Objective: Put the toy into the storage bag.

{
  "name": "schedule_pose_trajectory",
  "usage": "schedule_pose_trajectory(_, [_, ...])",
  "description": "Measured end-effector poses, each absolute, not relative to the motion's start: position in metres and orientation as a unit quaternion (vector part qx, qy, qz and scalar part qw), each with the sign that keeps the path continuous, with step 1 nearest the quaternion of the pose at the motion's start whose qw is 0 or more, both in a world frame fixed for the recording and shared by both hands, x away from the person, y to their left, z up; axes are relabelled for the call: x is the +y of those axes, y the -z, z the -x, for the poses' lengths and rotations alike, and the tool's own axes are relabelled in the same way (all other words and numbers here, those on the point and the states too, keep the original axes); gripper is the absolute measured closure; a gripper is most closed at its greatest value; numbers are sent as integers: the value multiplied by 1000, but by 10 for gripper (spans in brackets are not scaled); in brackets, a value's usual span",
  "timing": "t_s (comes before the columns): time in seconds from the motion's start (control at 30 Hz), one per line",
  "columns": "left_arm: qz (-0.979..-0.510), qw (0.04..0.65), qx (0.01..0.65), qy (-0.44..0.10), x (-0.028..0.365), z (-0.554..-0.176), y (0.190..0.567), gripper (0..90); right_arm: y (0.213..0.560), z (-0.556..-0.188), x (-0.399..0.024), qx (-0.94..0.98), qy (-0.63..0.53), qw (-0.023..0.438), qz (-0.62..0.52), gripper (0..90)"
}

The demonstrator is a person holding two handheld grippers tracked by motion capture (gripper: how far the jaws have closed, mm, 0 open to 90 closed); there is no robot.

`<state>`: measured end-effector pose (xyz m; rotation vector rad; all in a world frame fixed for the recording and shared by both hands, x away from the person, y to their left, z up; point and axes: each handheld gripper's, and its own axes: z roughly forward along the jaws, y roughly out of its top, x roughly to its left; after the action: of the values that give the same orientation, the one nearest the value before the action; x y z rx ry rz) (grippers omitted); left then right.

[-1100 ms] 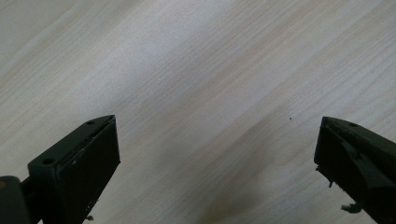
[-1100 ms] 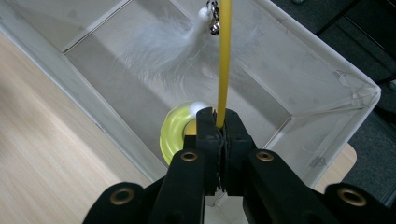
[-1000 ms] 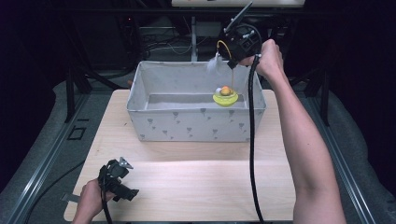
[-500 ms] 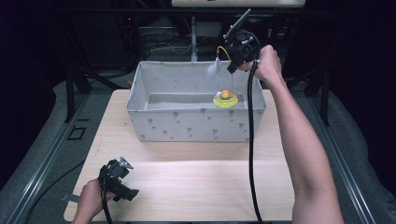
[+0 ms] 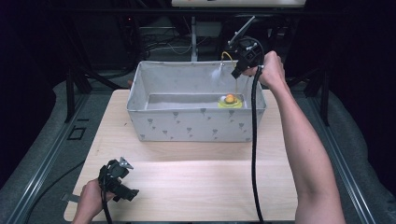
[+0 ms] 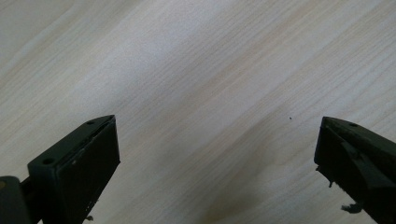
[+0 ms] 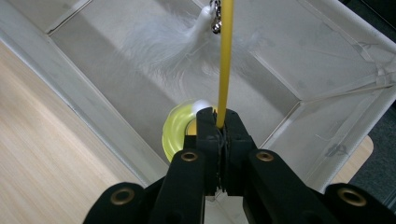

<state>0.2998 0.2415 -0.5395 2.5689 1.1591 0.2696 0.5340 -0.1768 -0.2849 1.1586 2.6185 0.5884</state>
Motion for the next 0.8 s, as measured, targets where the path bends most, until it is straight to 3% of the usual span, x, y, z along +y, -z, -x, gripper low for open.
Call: schedule_pose_trajectory(0.8, [-899, 151, 401, -91, 239, -301, 541, 1, 323, -527, -205, 889, -186, 88, -409, 884])
